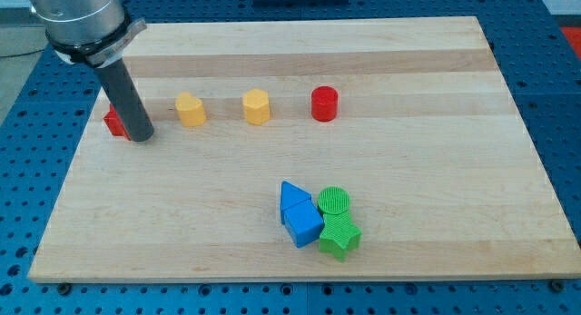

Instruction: Move yellow hexagon into the yellow heart with the help of red circle

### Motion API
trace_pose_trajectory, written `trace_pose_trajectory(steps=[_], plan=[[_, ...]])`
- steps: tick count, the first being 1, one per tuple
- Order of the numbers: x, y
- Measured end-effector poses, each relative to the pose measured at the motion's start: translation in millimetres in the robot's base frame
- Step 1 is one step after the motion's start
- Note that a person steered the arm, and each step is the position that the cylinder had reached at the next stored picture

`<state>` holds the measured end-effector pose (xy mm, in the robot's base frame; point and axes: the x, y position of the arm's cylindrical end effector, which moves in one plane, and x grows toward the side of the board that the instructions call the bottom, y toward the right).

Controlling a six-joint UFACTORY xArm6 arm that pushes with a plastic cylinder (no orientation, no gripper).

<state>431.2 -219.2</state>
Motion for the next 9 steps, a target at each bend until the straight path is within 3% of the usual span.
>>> trace_pose_trajectory(steps=[1, 3, 4, 6, 9], plan=[[17.0, 25.8], [23.6, 239.1], [12.3, 317.3], [-44.0, 298.2], [-44.7, 186.9]])
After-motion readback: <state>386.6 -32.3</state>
